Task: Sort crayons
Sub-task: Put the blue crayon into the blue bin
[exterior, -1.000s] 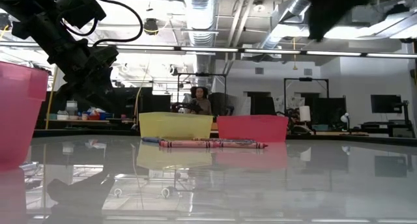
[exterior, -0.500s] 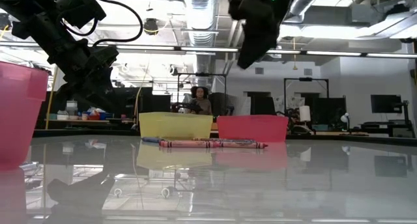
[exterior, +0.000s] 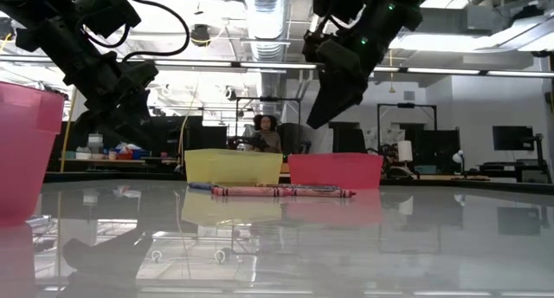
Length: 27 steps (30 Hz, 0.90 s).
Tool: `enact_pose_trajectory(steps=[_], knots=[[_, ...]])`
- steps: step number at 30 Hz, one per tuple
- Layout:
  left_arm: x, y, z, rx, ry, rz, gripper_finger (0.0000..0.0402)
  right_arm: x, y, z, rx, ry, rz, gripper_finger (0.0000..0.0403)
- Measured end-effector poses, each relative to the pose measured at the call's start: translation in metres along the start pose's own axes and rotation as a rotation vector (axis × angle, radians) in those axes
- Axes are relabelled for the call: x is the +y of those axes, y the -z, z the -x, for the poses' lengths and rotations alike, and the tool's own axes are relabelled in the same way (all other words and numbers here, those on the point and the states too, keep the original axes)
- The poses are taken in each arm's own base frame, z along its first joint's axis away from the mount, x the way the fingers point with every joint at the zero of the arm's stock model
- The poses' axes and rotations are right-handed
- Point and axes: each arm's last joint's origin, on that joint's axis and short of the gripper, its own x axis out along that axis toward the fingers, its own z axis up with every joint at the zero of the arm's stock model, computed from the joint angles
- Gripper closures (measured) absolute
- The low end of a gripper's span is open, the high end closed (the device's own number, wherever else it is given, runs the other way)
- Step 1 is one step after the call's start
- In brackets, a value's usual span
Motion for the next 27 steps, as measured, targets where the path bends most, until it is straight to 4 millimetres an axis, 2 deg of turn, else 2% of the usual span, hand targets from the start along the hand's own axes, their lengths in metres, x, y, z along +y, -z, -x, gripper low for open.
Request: enact_pose_trajectory(steps=[7, 18, 22, 27], knots=[[0.0, 0.0, 0.0, -0.015, -0.017, 0.002, 0.0269, 0.004, 0.016, -0.014, 0.035, -0.001, -0.017, 0.0305], [0.001, 0.0, 0.0, -0.008, -0.023, 0.029, 0.0269, 0.009, 0.043, -0.075, 0.166, 0.024, -0.007, 0.0305], [0.001, 0.0, 0.0, -0.009, -0.02, 0.031, 0.0269, 0.009, 0.052, -0.09, 0.214, 0.038, -0.057, 0.0305], [0.001, 0.0, 0.0, -0.009, -0.02, 0.033, 0.0269, 0.008, 0.059, -0.094, 0.265, 0.048, -0.118, 0.0307]])
